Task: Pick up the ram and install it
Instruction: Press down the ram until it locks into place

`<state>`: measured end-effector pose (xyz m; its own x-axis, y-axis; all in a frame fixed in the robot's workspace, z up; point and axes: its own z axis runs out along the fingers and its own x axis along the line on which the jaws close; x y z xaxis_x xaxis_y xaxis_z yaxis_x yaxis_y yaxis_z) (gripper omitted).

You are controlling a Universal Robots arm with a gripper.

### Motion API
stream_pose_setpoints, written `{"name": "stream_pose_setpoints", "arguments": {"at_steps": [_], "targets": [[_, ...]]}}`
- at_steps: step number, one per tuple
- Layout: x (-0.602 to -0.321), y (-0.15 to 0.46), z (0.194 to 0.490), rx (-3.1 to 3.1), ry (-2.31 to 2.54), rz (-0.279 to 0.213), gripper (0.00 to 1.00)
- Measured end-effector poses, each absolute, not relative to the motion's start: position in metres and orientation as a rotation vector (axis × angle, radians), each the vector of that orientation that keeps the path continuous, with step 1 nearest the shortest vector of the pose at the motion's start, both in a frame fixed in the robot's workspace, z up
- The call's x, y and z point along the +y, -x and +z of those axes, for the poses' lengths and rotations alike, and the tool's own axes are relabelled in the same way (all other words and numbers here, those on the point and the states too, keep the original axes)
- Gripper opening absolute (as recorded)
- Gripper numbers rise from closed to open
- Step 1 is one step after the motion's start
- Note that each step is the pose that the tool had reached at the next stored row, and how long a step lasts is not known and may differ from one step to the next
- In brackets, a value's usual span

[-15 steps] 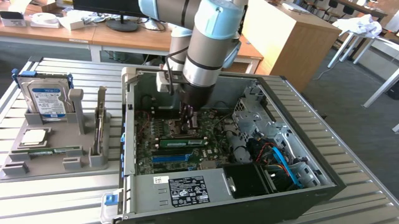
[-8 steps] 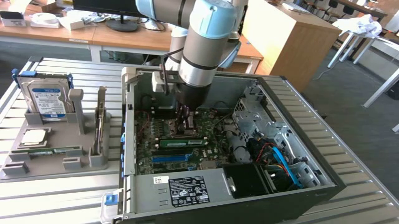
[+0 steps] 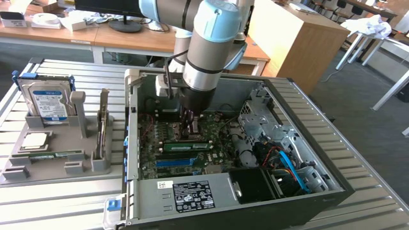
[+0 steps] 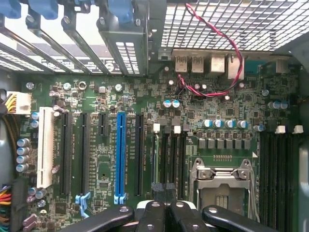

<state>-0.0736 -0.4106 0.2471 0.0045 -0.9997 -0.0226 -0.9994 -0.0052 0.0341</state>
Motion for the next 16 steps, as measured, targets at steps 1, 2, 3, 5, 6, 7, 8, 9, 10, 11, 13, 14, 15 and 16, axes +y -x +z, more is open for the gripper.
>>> {"name": "stream_pose_setpoints", "arguments": {"at_steps": [1, 2, 3, 5, 6, 7, 8, 9, 10, 11, 13, 14, 15, 16], "targets": [[-0.4106, 0.0736, 0.2458, -2.210, -2.220, -0.063, 0.10], [-0.4106, 0.0736, 0.2446, -2.210, -2.220, -0.063, 0.10], [-0.4106, 0.0736, 0.2435, -2.210, -2.221, -0.063, 0.10], [-0.4106, 0.0736, 0.2419, -2.210, -2.221, -0.063, 0.10], [-0.4107, 0.0736, 0.2419, -2.210, -2.220, -0.063, 0.10], [-0.4107, 0.0736, 0.2419, -2.210, -2.220, -0.063, 0.10], [-0.4107, 0.0736, 0.2419, -2.210, -2.220, -0.063, 0.10], [-0.4107, 0.0736, 0.2419, -2.210, -2.220, -0.063, 0.10], [-0.4106, 0.0736, 0.2415, -2.210, -2.221, -0.063, 0.10], [-0.4106, 0.0736, 0.2407, -2.210, -2.221, -0.063, 0.10], [-0.4106, 0.0736, 0.2389, -2.210, -2.220, -0.063, 0.10], [-0.4106, 0.0736, 0.2379, -2.210, -2.221, -0.063, 0.10], [-0.4106, 0.0736, 0.2369, -2.210, -2.221, -0.063, 0.10], [-0.4106, 0.0736, 0.2359, -2.210, -2.221, -0.063, 0.10]]}}
